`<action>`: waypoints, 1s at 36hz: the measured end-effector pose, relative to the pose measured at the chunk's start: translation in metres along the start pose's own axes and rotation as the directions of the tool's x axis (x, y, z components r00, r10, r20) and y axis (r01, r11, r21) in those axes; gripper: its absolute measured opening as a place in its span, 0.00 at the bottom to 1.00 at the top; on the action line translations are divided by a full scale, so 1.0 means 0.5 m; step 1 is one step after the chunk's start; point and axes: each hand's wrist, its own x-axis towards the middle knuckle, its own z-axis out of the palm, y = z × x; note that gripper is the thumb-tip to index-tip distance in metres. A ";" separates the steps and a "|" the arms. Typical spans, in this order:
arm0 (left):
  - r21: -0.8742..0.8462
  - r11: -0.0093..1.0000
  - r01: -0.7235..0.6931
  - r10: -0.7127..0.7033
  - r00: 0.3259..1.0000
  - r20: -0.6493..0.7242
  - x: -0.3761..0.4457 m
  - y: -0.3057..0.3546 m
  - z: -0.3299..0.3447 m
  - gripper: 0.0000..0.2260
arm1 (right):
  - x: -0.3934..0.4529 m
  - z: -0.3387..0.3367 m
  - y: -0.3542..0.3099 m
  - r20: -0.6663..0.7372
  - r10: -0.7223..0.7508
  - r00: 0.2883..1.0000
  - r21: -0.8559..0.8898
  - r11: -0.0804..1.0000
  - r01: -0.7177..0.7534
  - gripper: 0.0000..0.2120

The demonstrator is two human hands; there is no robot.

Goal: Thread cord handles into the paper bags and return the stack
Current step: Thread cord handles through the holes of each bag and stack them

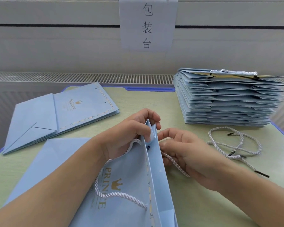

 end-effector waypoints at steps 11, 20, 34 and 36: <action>0.059 0.998 -0.031 0.032 0.999 -0.018 0.000 -0.001 0.007 0.23 | -0.005 0.010 0.037 -0.040 -0.362 0.931 -0.639 0.726 0.255 0.07; 0.091 0.995 -0.034 0.035 0.999 -0.001 -0.001 -0.001 0.006 0.23 | 0.015 0.004 0.029 -0.060 -0.354 0.933 -0.722 0.661 0.204 0.11; 0.105 0.994 -0.022 0.024 0.999 -0.024 -0.001 0.001 -0.001 0.22 | 0.019 0.012 0.061 -0.078 -0.649 0.757 -0.842 0.450 0.299 0.03; 0.102 0.995 -0.020 0.023 1.000 -0.021 0.000 0.001 -0.001 0.22 | 0.015 0.013 0.060 -0.014 -0.706 0.708 -0.894 0.325 0.307 0.02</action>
